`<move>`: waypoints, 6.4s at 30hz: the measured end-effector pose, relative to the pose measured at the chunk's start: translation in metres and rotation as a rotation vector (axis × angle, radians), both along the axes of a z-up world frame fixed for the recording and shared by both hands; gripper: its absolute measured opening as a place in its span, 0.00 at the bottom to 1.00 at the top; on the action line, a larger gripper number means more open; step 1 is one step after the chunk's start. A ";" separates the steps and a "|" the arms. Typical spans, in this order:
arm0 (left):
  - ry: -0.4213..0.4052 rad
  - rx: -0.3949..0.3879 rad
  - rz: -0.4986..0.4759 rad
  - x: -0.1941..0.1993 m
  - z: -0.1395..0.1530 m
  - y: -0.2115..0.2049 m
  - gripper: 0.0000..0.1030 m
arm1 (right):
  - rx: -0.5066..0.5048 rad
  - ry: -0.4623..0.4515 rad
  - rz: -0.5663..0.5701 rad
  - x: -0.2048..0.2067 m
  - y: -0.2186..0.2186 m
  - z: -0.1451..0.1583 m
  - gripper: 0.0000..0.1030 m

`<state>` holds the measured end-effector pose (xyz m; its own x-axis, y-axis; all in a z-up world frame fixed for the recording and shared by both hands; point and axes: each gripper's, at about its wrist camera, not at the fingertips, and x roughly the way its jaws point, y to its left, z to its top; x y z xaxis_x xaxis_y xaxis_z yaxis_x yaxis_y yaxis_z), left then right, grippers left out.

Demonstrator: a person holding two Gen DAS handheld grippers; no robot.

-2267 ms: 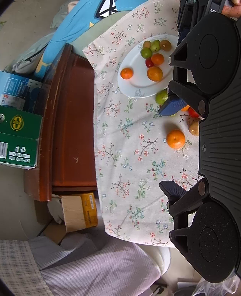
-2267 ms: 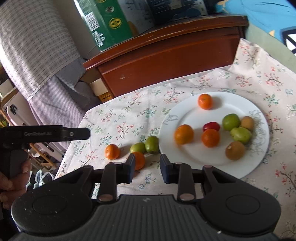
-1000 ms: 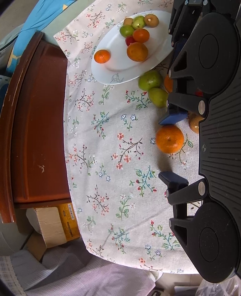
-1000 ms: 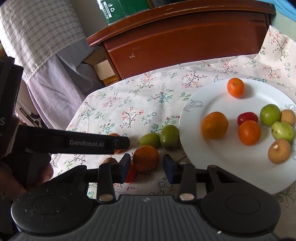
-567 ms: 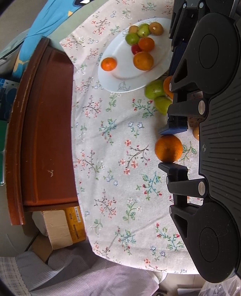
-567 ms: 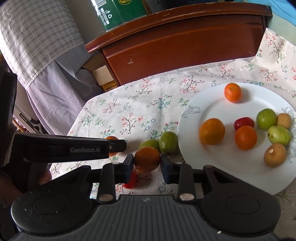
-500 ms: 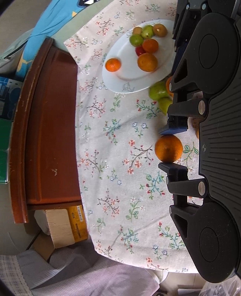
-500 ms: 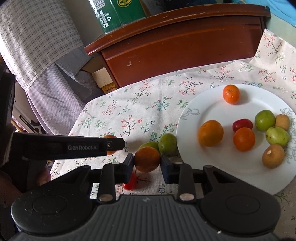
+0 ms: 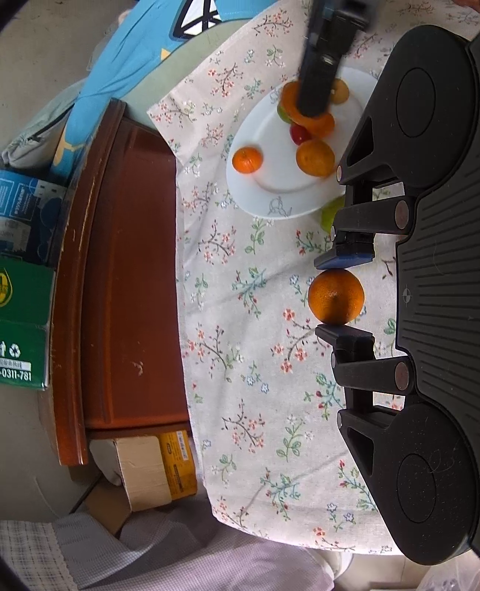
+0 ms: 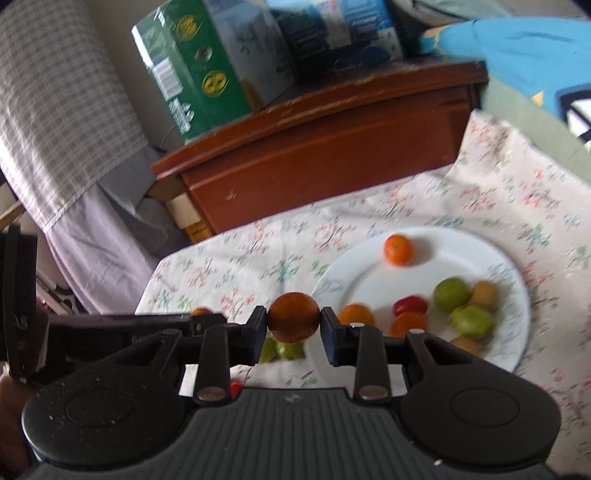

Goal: Organize fruits
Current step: 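Carry the tangerine in the left tool to the plate while the right tool carries its tangerine, then open both tools to release the tangerines onto the plate, then withdraw both tools from the plate toward the remaining fruit, then grasp the brown fruit with the left tool while the right tool grasps the red tomato, then carry the brown fruit with the left tool while the right tool carries the tomato to the plate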

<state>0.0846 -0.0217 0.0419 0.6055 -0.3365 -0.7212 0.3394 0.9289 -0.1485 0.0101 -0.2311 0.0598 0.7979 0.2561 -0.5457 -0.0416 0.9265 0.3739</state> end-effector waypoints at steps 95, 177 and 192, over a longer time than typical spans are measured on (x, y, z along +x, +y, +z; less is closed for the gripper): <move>-0.088 0.004 0.041 -0.046 0.060 0.009 0.85 | 0.021 0.079 -0.052 0.016 -0.046 -0.006 0.38; 0.048 0.109 -0.019 -0.043 -0.032 -0.005 0.22 | -0.020 0.038 -0.016 -0.038 -0.013 -0.004 0.18; -0.059 0.002 -0.060 -0.040 0.010 -0.022 0.22 | 0.048 -0.015 -0.178 -0.038 -0.054 0.011 0.17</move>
<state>0.0444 -0.0434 0.0516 0.6258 -0.3721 -0.6855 0.4024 0.9069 -0.1250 -0.0277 -0.2853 0.0707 0.8411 0.1358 -0.5236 0.1153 0.9007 0.4188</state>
